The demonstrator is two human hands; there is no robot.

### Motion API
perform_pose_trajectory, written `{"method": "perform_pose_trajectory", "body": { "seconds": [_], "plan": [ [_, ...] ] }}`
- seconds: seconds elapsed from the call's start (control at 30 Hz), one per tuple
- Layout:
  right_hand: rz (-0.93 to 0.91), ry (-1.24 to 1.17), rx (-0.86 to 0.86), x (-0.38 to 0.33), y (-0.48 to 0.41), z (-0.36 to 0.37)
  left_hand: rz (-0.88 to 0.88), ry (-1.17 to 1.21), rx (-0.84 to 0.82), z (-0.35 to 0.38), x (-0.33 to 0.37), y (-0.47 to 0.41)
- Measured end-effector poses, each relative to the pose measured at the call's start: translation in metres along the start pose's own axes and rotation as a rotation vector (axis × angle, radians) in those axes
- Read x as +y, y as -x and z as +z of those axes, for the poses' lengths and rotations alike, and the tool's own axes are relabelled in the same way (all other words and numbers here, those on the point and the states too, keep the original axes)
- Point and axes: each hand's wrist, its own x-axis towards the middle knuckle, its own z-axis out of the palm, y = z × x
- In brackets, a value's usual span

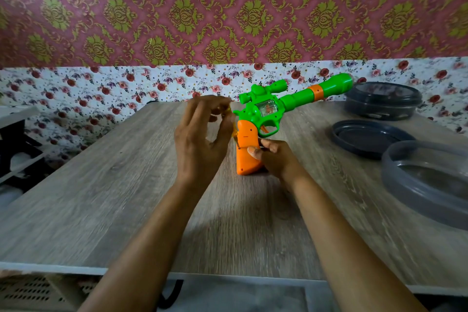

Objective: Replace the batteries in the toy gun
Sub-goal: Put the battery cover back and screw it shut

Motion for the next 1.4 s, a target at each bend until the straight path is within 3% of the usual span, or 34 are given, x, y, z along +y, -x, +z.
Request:
{"method": "perform_pose_trajectory", "body": {
  "seconds": [1.4],
  "plan": [
    [0.022, 0.003, 0.007, 0.0013, -0.0026, 0.0, 0.031, 0.057, -0.066, 0.0021, -0.002, 0.0005]
  ]
}}
